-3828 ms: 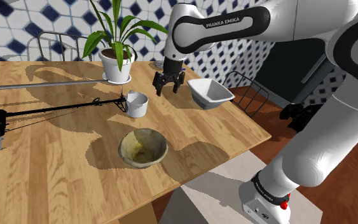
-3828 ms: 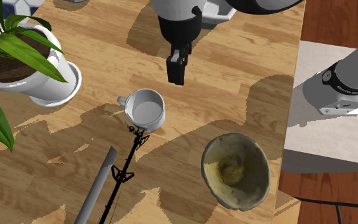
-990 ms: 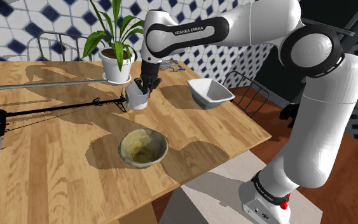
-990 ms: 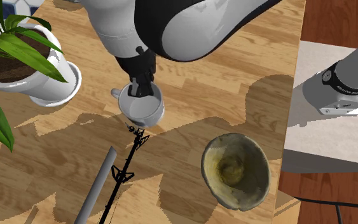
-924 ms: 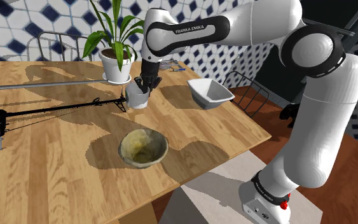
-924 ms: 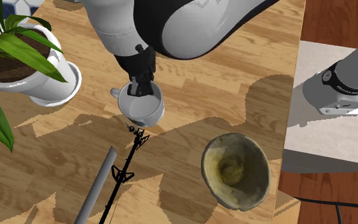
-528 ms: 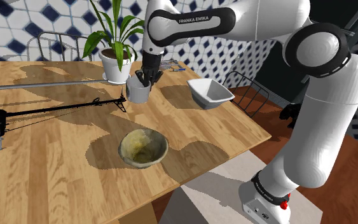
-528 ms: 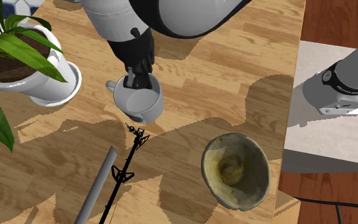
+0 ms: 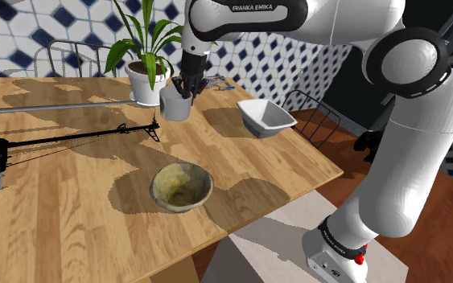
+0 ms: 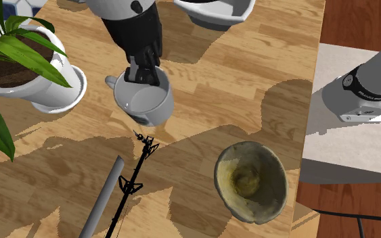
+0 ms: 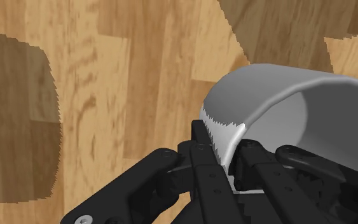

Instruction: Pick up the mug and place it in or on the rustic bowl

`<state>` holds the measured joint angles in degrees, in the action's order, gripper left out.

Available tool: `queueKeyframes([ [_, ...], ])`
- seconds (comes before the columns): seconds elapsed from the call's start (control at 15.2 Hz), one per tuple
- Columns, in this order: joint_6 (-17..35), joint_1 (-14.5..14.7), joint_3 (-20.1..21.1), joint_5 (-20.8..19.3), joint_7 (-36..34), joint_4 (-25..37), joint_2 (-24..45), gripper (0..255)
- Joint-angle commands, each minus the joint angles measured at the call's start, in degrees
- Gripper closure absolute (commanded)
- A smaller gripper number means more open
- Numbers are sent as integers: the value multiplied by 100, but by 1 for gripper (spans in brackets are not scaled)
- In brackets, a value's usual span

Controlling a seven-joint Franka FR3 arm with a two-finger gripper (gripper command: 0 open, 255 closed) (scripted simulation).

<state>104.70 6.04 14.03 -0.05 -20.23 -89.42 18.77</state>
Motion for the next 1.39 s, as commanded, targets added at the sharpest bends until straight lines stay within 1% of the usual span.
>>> queueKeyframes([
  [0.0,-164,1,-1,-3,0,175,12,255],
  [0.46,-650,14,8,1,-21,641,-9,255],
  [0.86,-216,175,219,264,-382,-847,-1118,255],
  [1.32,51,457,515,621,-853,-2106,-2199,255],
])
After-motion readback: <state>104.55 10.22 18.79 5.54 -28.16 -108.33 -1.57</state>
